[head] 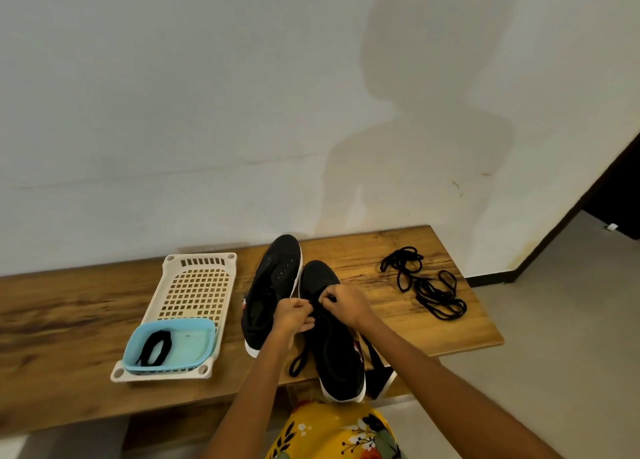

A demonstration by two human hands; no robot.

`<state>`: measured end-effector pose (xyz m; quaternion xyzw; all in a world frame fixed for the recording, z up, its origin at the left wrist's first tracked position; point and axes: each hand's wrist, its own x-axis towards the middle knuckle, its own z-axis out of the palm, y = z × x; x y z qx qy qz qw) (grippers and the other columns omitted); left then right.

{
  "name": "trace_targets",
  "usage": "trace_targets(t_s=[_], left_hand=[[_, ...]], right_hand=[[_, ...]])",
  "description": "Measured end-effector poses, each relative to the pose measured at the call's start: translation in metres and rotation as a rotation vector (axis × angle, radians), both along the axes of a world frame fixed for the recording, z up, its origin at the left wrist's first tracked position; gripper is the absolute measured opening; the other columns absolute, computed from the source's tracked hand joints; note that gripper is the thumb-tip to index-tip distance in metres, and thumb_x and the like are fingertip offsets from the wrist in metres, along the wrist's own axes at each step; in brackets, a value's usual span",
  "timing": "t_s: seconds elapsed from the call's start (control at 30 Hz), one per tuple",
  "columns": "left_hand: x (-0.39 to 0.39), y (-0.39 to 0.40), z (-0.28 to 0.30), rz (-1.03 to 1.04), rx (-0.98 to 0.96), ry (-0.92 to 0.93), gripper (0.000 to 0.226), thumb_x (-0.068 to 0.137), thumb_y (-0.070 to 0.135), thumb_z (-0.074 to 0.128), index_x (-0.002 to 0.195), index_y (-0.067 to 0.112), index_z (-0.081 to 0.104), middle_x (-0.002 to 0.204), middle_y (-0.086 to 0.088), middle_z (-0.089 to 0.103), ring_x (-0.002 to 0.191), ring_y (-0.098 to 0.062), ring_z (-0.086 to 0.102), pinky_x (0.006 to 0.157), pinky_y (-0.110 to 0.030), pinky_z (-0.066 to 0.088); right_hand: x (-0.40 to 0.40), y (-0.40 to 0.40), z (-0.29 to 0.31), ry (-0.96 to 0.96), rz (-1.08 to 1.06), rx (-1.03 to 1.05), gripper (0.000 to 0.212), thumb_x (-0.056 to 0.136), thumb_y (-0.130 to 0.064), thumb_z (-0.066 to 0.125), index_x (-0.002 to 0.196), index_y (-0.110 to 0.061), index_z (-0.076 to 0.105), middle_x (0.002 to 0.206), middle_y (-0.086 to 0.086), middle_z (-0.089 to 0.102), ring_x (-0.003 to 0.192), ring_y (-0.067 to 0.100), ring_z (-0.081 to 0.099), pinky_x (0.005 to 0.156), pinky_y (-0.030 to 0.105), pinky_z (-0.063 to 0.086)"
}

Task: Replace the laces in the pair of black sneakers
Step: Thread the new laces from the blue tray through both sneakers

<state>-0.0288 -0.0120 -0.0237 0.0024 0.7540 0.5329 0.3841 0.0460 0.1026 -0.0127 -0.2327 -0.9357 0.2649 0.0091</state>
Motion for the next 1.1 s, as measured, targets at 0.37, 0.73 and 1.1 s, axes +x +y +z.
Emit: trace_targets(t_s=[0.37, 0.73, 1.1], left_hand=[[0.002, 0.003, -0.005, -0.027, -0.007, 0.068, 0.031, 0.094, 0.003, 0.051, 0.125, -0.003, 0.052, 0.088, -0.009, 0.061, 0.071, -0.017, 0.062, 0.063, -0.023, 0.055], [0.013, 0.012, -0.01, 0.106, -0.125, 0.327, 0.013, 0.094, 0.014, 0.054, 0.093, 0.01, 0.066, 0.074, 0.0, 0.065, 0.058, -0.012, 0.063, 0.061, -0.028, 0.055], [0.022, 0.017, 0.023, 0.096, 0.034, 0.561, 0.01, 0.094, 0.014, 0.053, 0.087, 0.013, 0.06, 0.088, 0.001, 0.056, 0.081, -0.012, 0.055, 0.066, -0.023, 0.04]], right_hand=[[-0.006, -0.003, -0.011, -0.037, -0.056, -0.023, 0.023, 0.092, -0.028, 0.051, 0.102, -0.02, 0.071, 0.103, 0.0, 0.07, 0.095, 0.018, 0.063, 0.079, 0.032, 0.047], [-0.006, -0.001, -0.017, 0.078, -0.117, -0.074, 0.019, 0.092, -0.024, 0.057, 0.107, -0.017, 0.066, 0.109, 0.002, 0.057, 0.103, 0.016, 0.055, 0.086, 0.027, 0.043], [-0.013, 0.003, 0.036, -0.018, 0.037, -0.041, 0.022, 0.088, -0.029, 0.063, 0.092, -0.011, 0.075, 0.082, 0.005, 0.068, 0.075, 0.016, 0.058, 0.06, 0.022, 0.038]])
